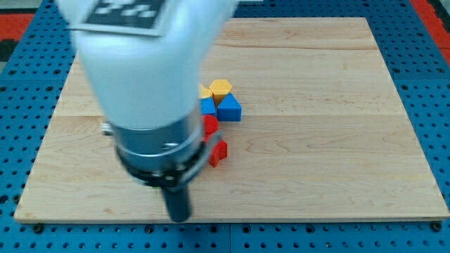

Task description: Slide the red star and red circle along with green star and green circle towards the center

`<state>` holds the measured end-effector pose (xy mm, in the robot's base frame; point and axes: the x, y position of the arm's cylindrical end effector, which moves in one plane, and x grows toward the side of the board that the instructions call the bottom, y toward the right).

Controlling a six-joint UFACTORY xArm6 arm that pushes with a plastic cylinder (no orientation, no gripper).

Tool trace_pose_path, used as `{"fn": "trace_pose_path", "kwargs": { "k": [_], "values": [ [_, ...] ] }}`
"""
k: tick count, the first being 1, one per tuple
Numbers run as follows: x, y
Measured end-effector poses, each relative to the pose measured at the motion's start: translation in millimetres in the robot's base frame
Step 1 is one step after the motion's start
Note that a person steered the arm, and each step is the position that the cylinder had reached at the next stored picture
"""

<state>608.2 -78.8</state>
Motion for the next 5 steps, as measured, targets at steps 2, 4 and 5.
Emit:
{"fn": "trace_pose_path", "kwargs": {
  "k": [2, 4, 5],
  "values": [
    [-61, 46],
    [-9, -20],
    [-38, -13]
  ]
}}
